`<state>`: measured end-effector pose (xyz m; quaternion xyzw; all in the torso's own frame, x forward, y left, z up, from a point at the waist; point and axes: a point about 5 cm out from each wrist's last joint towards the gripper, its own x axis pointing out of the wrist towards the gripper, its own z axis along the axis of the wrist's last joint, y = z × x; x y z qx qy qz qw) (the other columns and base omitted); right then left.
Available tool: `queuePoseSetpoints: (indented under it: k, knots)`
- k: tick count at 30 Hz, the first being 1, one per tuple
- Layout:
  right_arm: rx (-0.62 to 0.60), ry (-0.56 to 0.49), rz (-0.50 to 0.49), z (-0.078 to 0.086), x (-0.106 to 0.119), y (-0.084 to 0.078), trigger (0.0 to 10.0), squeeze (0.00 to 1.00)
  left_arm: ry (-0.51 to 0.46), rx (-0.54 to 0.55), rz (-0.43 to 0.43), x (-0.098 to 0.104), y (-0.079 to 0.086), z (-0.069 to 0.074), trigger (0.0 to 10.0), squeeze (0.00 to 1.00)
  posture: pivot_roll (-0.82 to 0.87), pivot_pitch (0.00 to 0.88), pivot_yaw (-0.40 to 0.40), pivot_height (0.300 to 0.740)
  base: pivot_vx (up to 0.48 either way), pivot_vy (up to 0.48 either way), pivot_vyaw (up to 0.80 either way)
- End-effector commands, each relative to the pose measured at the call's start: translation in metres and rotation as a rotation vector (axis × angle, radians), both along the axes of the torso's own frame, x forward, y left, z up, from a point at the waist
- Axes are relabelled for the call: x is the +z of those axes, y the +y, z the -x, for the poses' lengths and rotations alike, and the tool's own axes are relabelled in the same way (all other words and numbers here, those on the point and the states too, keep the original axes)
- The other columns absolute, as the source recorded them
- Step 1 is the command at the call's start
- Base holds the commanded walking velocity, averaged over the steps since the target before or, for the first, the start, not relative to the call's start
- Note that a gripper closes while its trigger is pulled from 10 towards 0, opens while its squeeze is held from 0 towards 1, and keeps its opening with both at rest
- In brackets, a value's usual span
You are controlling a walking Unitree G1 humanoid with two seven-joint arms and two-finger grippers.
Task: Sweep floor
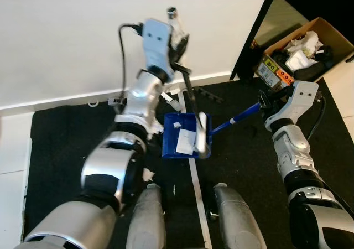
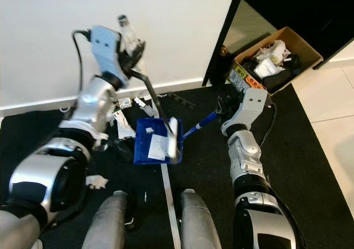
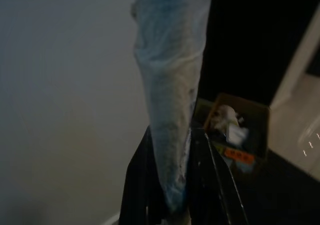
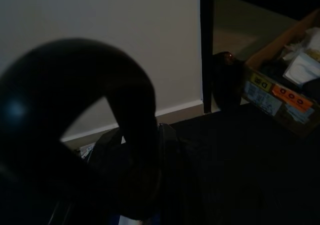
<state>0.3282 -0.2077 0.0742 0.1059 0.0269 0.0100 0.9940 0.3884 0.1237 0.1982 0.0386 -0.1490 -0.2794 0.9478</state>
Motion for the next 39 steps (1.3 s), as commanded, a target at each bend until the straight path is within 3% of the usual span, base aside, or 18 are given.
queuePoseSetpoints:
  k: [1, 7, 13, 16, 20, 22, 26, 32, 39]
  knots:
    - [-0.048, 0.01, -0.03, 0.007, -0.006, -0.012, 10.0, 0.0, 0.005, -0.013, 0.001, 0.0, 0.012, 0.002, 10.0, 0.0, 0.04, 0.087, 0.032, 0.74, 0.0, 0.0, 0.0]
    - [-0.09, 0.069, 0.036, 0.012, -0.012, -0.033, 10.0, 0.0, 0.011, 0.008, -0.049, -0.013, 0.048, 0.016, 10.0, 0.0, 0.05, 0.041, 0.021, 0.74, 0.0, 0.0, 0.0]
    - [-0.113, 0.061, 0.046, 0.012, -0.008, -0.042, 10.0, 0.0, 0.03, 0.043, -0.075, -0.023, 0.062, 0.024, 10.0, 0.0, 0.05, 0.035, 0.019, 0.74, 0.0, 0.0, 0.0]
    - [-0.154, 0.032, 0.067, 0.011, 0.003, -0.06, 10.0, 0.0, 0.121, 0.202, -0.057, -0.047, 0.086, 0.035, 10.0, 0.0, 0.05, 0.009, 0.008, 0.74, 0.0, 0.0, 0.0]
    - [-0.158, 0.043, 0.099, 0.014, 0.002, -0.066, 10.0, 0.0, 0.183, 0.26, -0.069, -0.07, 0.092, 0.046, 10.0, 0.0, 0.05, 0.001, 0.008, 0.74, 0.0, 0.0, 0.0]
    - [-0.155, 0.047, 0.107, 0.015, 0.002, -0.066, 10.0, 0.0, 0.197, 0.27, -0.07, -0.075, 0.092, 0.049, 10.0, 0.0, 0.04, 0.0, 0.008, 0.74, 0.0, 0.0, 0.0]
    - [-0.117, 0.091, 0.146, 0.023, -0.013, -0.059, 10.0, 0.0, 0.297, 0.357, -0.108, -0.112, 0.1, 0.069, 10.0, 0.0, 0.05, 0.0, 0.006, 0.74, 0.0, 0.0, 0.0]
    - [-0.08, 0.148, 0.148, 0.029, -0.029, -0.049, 10.0, 0.0, 0.317, 0.447, -0.066, -0.125, 0.107, 0.079, 10.0, 0.0, 0.05, 0.0, -0.002, 0.74, 0.0, 0.0, 0.0]
    - [-0.015, 0.221, 0.171, 0.04, -0.048, -0.035, 10.0, 0.0, 0.298, 0.462, -0.053, -0.13, 0.102, 0.086, 10.0, 0.0, 0.05, 0.0, -0.01, 0.74, 0.0, 0.0, 0.0]
